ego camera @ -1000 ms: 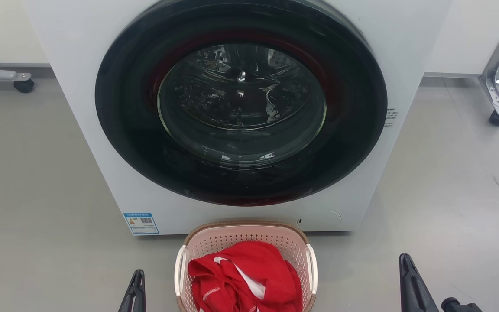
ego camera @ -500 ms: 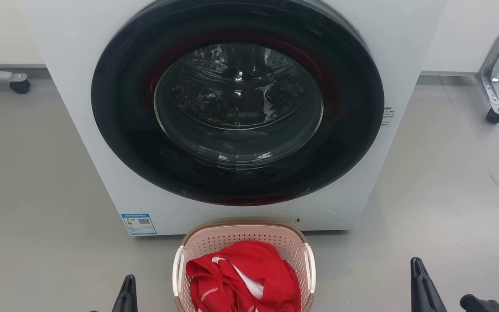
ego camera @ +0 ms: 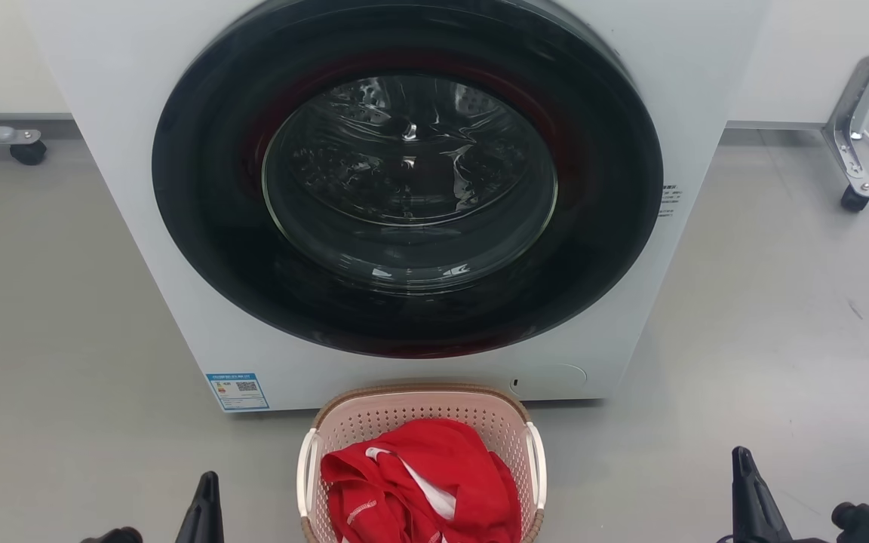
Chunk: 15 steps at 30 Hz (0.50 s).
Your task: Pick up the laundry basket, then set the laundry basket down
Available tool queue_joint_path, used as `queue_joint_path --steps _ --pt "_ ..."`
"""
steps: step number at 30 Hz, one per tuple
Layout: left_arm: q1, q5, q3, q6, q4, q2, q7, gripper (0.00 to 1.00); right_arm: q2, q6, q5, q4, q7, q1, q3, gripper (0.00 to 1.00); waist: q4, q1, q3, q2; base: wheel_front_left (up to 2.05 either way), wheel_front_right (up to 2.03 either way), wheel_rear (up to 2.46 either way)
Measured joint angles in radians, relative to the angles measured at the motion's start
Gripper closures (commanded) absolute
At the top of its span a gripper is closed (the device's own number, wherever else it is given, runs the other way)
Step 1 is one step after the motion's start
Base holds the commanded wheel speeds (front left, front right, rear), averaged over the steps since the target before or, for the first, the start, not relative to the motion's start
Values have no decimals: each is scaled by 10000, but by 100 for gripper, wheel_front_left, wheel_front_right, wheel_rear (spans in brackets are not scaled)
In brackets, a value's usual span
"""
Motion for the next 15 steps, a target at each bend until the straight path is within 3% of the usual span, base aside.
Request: queue_joint_path --steps 15 --pt "-414 -2061 460 -362 332 -79 581 100 31 387 2236 410 573 -360 -533 100 -87 0 12 0 0 0 0"
